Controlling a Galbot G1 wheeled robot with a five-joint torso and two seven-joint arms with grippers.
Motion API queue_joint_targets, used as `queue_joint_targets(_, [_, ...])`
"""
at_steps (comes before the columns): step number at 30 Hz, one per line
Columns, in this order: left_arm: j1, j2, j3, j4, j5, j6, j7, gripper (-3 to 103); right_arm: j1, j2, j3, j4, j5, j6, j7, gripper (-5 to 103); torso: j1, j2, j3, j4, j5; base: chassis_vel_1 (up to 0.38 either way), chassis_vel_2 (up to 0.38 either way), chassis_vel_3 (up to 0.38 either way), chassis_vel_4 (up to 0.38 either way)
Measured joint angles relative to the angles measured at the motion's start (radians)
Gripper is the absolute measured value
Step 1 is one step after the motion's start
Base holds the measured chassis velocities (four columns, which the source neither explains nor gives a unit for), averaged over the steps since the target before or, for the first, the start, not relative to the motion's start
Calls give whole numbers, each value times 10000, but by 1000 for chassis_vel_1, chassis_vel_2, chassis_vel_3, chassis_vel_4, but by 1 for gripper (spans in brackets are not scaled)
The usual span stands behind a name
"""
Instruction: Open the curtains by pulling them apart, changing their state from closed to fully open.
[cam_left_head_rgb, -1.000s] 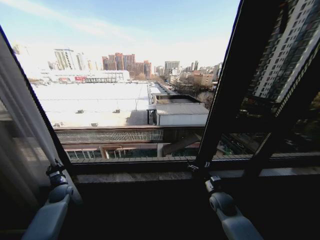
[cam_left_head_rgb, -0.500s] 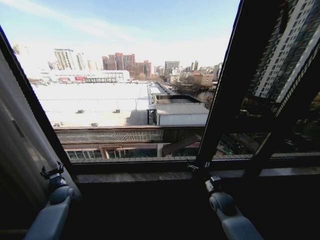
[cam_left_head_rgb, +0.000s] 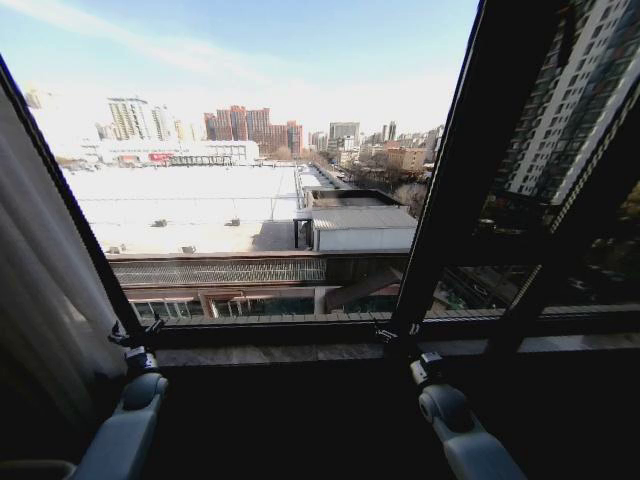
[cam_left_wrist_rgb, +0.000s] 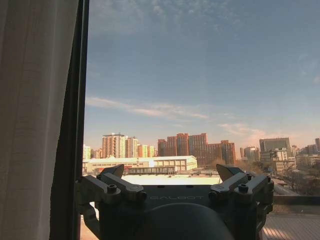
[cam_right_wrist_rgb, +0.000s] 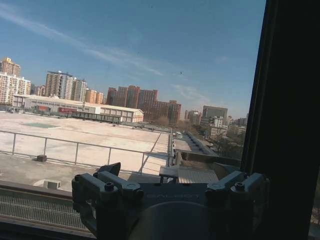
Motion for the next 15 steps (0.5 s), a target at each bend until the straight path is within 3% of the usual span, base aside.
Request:
queue_joint_targets(2, [349, -47, 95, -510, -842, -119, 1012, 101, 0, 0, 0, 0, 0, 0, 0, 100, 1, 0, 0, 0, 0, 0, 0, 0, 0])
queue_joint_targets(5, [647, -236, 201, -1036, -1105, 180, 1104, 99, -1, 0, 0, 0, 0, 0, 0, 100, 1, 0, 0, -1, 0, 0, 0, 0, 0])
queue_joint_targets(8, [1189, -718, 282, -2032, -1124, 1131, 608, 99, 0, 0, 0, 0, 0, 0, 0, 100, 0, 0, 0, -4, 1, 0, 0, 0, 0])
queue_joint_targets(10, [1264, -776, 271, -2176, -1106, 1288, 530, 99, 0, 0, 0, 0, 0, 0, 0, 100, 1, 0, 0, -3, 0, 0, 0, 0, 0])
queue_joint_targets(13, [1892, -1103, 144, -3183, -977, 2122, 15, 100, -1, 0, 0, 0, 0, 0, 0, 100, 1, 0, 0, 0, 0, 0, 0, 0, 0])
queue_joint_targets(15, [2009, -1144, 118, -3380, -974, 2250, -74, 100, 0, 0, 0, 0, 0, 0, 0, 100, 1, 0, -1, -1, 0, 0, 0, 0, 0])
